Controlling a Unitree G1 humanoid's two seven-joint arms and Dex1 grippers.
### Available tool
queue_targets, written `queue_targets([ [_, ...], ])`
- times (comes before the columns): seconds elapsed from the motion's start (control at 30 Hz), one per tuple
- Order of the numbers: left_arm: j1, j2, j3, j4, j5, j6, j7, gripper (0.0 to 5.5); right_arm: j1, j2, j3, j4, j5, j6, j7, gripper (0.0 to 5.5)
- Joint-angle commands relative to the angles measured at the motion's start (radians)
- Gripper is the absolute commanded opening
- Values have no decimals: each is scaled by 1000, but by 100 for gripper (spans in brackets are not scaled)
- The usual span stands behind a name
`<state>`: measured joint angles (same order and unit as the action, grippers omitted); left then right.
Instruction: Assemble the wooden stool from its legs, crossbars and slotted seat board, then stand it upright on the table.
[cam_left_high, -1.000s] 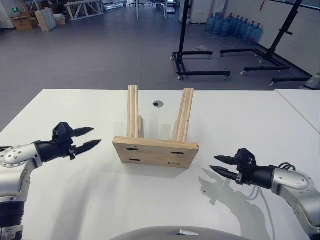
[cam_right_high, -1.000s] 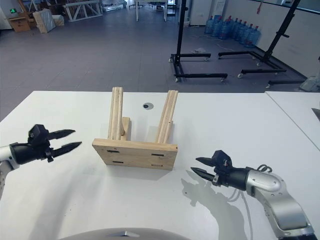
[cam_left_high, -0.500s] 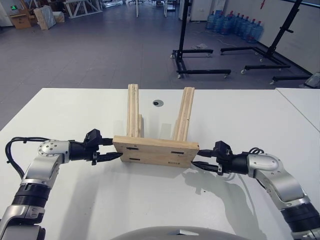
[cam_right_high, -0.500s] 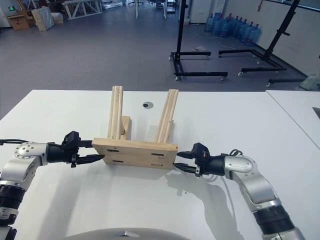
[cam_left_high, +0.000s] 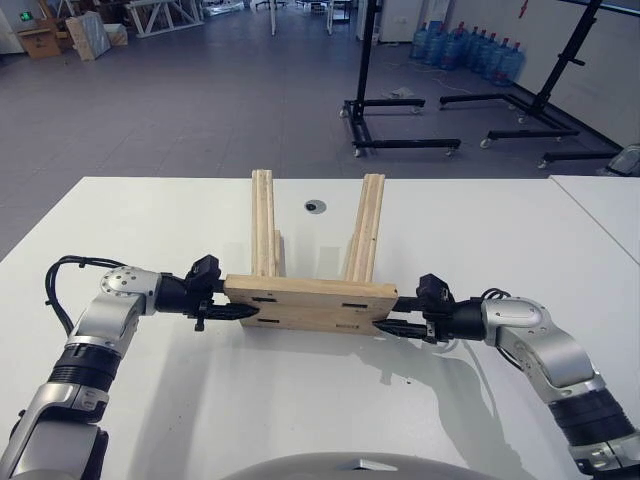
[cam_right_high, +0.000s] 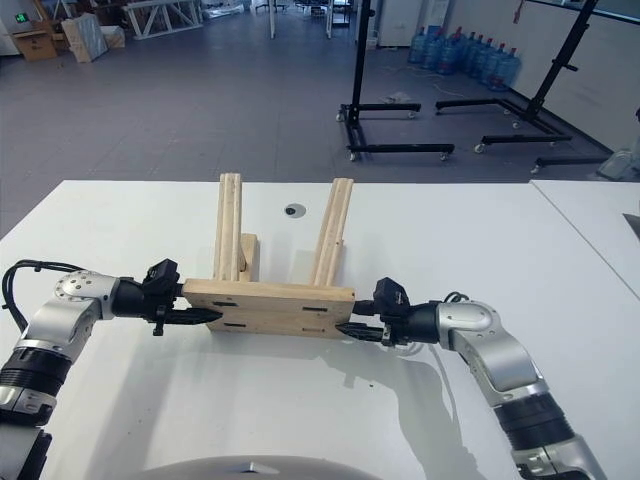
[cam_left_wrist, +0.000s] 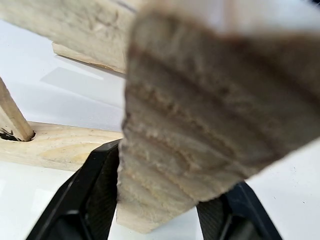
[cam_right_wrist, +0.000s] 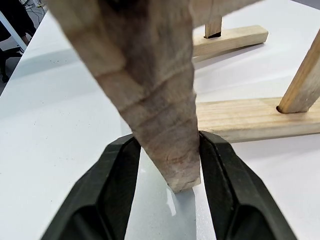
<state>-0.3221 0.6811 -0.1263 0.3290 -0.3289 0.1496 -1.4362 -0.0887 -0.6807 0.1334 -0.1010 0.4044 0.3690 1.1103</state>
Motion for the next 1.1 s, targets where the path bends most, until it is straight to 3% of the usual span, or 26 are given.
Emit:
queue_targets([
  [0.03,8,-4,-20,26,34,30,20,193,-10,19,45,4,-3,16,29,158],
  [0.2,12,-5,34,-65,-76,191,26,193,-26,36,4,-36,97,125,22,157],
  [0.3,-46,-26,143,-233,-297,528,107,193,-80,88,-179,-116,504,485,-86,157],
  [0.37,-142,-70,266,-312,-520,794,268,193,-96,86,-284,-139,877,608,-248,157],
  [0.43,-220,-127,371,-341,-732,953,457,191,-76,77,-322,-162,1199,581,-449,157],
  [0.53,-267,-205,430,-361,-984,966,778,183,-48,97,-310,-218,1494,436,-721,156],
  [0.67,-322,-314,406,-379,-1257,806,1348,163,-74,226,-307,-258,1559,265,-1040,150],
  [0.77,-343,-370,402,-375,-1345,706,1631,149,-109,282,-319,-205,1513,188,-1232,149],
  [0.97,-332,-472,449,-296,-1257,594,1880,136,-147,326,-333,-56,1342,135,-1353,149],
  [1.07,-340,-506,464,-270,-1245,555,1947,136,-181,342,-341,-24,1329,114,-1378,220],
  [1.1,-344,-517,469,-258,-1238,539,1968,136,-193,353,-347,-22,1335,109,-1385,220],
])
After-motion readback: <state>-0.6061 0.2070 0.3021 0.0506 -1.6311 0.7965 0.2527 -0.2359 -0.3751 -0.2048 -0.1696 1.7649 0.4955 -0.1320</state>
